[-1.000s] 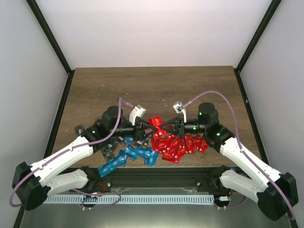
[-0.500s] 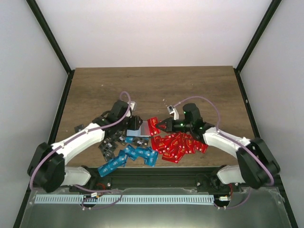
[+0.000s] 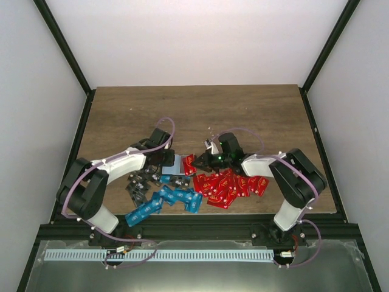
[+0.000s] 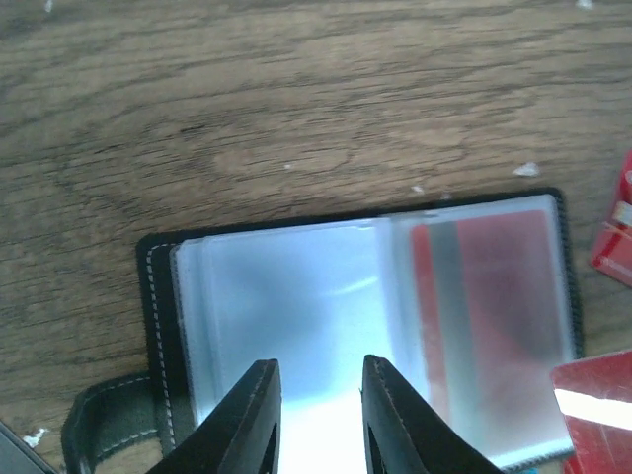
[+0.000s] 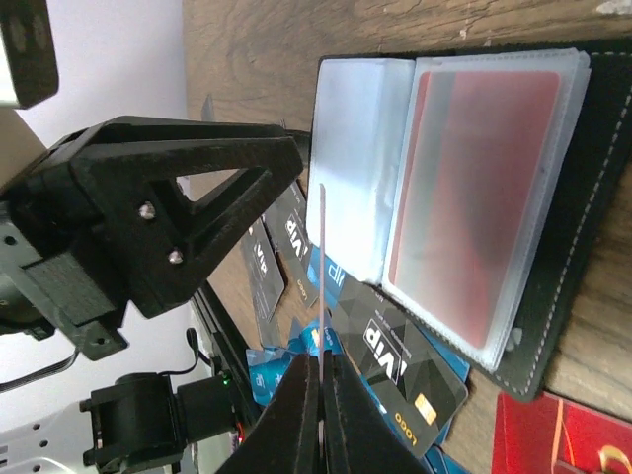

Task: Put the credit cards into the card holder

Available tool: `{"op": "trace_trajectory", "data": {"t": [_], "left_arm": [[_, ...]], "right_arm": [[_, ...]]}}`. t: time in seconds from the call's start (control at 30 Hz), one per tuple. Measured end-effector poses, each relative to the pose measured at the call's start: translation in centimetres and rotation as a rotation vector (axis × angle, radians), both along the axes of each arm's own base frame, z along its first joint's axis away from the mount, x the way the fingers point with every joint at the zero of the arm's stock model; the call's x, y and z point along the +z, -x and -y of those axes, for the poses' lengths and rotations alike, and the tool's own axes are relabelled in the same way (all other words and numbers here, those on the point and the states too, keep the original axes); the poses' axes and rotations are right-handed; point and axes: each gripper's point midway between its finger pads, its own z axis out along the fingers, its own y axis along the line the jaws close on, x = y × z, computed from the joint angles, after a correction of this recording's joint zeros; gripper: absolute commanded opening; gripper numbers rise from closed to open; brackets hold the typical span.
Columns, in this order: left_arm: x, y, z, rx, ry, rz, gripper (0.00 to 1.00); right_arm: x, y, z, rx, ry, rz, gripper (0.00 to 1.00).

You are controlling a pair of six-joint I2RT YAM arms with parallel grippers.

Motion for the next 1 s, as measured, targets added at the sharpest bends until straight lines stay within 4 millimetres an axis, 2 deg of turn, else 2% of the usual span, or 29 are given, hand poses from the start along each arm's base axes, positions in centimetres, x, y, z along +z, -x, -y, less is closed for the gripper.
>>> {"op": "trace_trajectory", "data": {"t": [0.2, 0.4, 1.0], "left_arm": [[-1.9, -0.4, -1.1, 0.034, -0.041, -0.039, 0.15], [-2.0, -0.6, -1.8, 0.055, -0.067, -0.033, 0.12], [-2.8, -0.7, -2.5, 0.092, -0.098, -0.041, 0.12]], "right_arm": [[-1.2, -0.8, -0.9, 0.002, 0.0, -0.026, 0.01], [-1.9, -1.4, -1.5, 0.011, -0.007, -0.029, 0.01], [-3.7, -2.0, -2.2, 0.025, -0.005, -0.064, 0.01]]}}
